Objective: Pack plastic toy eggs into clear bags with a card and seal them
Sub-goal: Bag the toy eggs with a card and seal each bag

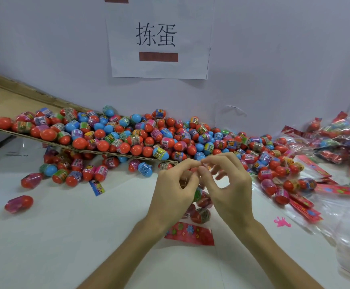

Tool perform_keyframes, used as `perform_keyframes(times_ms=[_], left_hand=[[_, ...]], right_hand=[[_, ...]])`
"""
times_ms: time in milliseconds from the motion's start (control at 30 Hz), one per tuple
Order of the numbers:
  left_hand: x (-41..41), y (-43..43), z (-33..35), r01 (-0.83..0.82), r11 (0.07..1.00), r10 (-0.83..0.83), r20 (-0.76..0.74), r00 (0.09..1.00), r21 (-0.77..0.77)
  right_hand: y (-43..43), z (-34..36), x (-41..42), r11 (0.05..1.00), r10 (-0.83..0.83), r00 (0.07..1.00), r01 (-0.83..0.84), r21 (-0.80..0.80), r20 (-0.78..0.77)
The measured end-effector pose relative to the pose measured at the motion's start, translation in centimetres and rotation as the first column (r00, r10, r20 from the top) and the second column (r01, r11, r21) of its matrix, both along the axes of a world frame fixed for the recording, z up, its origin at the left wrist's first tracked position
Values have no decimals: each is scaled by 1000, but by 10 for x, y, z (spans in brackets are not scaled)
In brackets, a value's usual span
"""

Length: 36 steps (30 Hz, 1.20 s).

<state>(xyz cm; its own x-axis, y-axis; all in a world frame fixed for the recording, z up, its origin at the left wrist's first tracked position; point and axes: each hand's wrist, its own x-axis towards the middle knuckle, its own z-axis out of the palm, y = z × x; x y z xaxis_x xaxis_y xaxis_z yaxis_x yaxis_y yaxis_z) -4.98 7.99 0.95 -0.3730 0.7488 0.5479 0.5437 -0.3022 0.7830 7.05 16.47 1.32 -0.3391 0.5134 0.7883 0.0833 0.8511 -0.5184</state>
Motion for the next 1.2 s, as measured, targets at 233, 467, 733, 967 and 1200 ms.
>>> perform_keyframes(times_ms=[233,467,733,967,1200], left_hand=[[-1,0,0,36,999,-36,-86,996,-3],[-2,0,-1,42,999,-43,-124,991,-9],[-5,0,-4,9,998,-21,-175,984,-69],[-5,3,-2,32,998,-38,-121,992,-55],[-12,2,-1,8,998,-1,116,993,-63]], right_hand=[[-1,2,3,998,-17,999,19,67,-34],[0,4,6,993,-23,1000,24,115,-11],[1,10,7,998,31,999,-31,56,12],[2,7,4,962,61,997,-73,-262,-56],[42,14,25,785,-76,978,-62,-616,-195]])
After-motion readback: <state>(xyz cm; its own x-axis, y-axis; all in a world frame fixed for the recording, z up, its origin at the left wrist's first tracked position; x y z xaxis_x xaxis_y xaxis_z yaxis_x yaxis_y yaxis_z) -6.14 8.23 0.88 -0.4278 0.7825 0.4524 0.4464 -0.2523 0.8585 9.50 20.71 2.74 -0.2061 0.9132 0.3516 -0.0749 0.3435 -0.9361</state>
